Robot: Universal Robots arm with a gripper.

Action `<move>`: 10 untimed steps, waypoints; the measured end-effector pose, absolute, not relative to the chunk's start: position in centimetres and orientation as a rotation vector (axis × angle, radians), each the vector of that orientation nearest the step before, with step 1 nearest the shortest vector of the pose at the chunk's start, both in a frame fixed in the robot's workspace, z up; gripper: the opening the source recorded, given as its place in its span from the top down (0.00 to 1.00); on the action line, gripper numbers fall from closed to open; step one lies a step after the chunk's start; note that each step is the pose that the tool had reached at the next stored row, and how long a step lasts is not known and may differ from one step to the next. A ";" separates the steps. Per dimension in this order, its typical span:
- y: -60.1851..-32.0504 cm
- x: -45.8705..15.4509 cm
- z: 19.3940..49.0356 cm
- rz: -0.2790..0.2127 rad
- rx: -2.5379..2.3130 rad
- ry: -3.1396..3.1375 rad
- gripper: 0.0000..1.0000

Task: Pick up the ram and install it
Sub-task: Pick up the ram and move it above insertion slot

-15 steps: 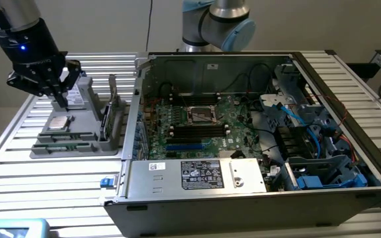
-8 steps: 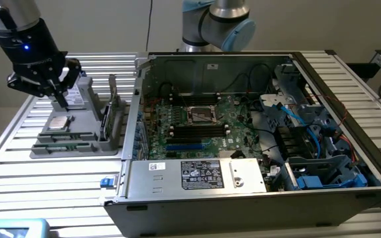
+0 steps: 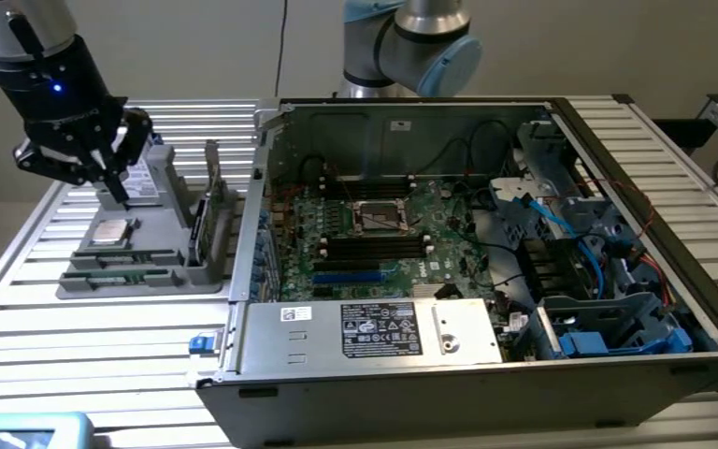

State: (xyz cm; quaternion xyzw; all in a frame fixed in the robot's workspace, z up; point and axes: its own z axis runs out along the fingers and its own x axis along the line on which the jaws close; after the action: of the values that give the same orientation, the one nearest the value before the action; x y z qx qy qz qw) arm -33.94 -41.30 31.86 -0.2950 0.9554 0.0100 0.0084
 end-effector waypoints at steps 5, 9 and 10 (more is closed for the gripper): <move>-41.3 -33.9 31.8 0.033 -1.057 2.941 0.89; -41.3 -33.9 31.8 0.033 -1.165 2.901 0.89; -41.3 -33.9 31.8 0.034 -1.191 2.891 0.89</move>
State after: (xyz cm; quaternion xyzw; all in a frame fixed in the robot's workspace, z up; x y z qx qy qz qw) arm -33.94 -41.30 31.78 -0.3808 0.9245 0.0108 0.0075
